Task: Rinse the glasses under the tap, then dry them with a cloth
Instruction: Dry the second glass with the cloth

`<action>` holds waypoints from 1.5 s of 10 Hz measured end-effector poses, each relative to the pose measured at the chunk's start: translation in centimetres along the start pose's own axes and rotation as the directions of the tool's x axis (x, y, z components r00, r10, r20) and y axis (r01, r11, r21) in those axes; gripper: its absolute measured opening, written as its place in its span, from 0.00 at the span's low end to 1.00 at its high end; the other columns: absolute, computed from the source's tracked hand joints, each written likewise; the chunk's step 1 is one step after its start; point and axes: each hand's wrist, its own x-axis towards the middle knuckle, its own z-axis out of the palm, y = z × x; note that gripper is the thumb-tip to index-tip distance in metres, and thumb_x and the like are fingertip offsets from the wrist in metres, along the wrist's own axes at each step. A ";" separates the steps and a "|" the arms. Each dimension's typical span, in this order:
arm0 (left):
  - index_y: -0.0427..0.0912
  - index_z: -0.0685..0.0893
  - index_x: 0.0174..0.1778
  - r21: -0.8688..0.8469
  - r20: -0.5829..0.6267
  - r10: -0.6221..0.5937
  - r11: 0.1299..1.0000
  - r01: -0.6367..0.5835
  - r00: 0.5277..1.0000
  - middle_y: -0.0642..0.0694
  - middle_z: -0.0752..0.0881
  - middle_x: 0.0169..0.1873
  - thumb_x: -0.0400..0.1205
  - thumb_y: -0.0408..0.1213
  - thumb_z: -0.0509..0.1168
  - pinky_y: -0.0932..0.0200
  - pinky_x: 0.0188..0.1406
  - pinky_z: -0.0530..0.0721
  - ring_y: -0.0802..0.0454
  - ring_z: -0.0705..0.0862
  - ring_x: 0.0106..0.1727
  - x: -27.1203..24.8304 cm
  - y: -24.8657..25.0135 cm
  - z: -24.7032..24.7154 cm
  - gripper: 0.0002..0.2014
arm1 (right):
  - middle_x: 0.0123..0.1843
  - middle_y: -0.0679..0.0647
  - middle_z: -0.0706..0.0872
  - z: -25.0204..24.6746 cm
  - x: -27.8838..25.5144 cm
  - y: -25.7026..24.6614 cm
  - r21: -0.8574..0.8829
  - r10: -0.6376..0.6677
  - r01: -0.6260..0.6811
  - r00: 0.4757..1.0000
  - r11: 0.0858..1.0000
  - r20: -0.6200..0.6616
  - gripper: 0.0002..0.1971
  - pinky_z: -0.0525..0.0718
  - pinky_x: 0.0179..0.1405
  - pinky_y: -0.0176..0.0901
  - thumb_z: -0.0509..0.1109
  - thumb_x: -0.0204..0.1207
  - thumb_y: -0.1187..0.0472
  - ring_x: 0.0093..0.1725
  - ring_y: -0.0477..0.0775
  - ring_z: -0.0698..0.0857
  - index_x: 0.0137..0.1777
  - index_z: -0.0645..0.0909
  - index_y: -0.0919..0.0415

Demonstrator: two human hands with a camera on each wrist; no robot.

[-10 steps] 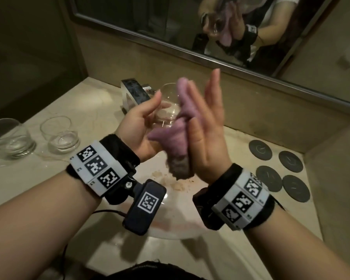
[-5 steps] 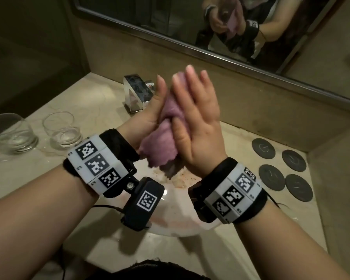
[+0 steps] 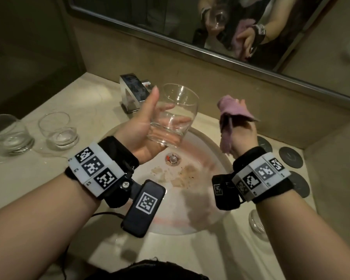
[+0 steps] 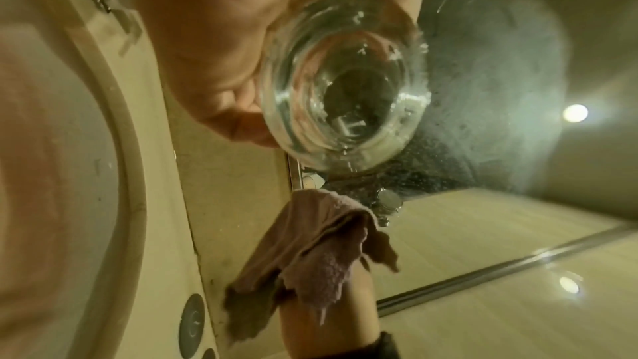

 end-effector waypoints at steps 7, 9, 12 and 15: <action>0.44 0.63 0.79 0.110 0.096 0.090 0.989 -0.100 0.991 0.37 0.76 0.71 0.60 0.68 0.73 0.39 0.71 0.74 0.39 0.79 0.69 0.3 -0.4 1.2 0.55 | 0.85 0.62 0.47 6.1 -6.1 0.0 -0.132 -0.709 0.701 0.705 0.700 -0.015 0.32 0.48 0.83 0.50 0.57 0.79 0.49 0.84 0.56 0.47 0.81 0.52 0.55; 0.43 0.72 0.65 0.070 0.044 0.110 0.991 -0.113 0.993 0.45 0.88 0.54 0.46 0.54 0.84 0.41 0.45 0.87 0.43 0.89 0.52 0.7 -0.6 0.4 0.52 | 0.73 0.57 0.73 5.4 -4.0 -2.2 0.516 -0.261 0.126 0.945 0.847 0.199 0.29 0.72 0.71 0.50 0.52 0.80 0.41 0.72 0.53 0.73 0.76 0.64 0.56; 0.40 0.85 0.50 -0.174 0.091 0.001 0.985 0.015 0.996 0.41 0.80 0.50 0.76 0.56 0.65 0.58 0.43 0.79 0.48 0.78 0.44 0.2 -0.3 -0.2 0.21 | 0.42 0.55 0.78 2.1 -1.2 -1.6 0.699 0.148 -0.234 0.972 0.676 0.183 0.13 0.81 0.43 0.42 0.50 0.85 0.72 0.40 0.50 0.80 0.47 0.74 0.61; 0.40 0.77 0.68 -0.104 -0.020 -0.023 0.994 0.021 1.000 0.44 0.88 0.44 0.87 0.53 0.48 0.55 0.45 0.87 0.50 0.88 0.44 0.1 -0.1 1.3 0.25 | 0.84 0.56 0.54 3.9 -5.9 0.2 -0.203 -0.676 0.738 0.672 0.643 0.302 0.28 0.50 0.82 0.63 0.42 0.85 0.46 0.84 0.60 0.49 0.83 0.53 0.56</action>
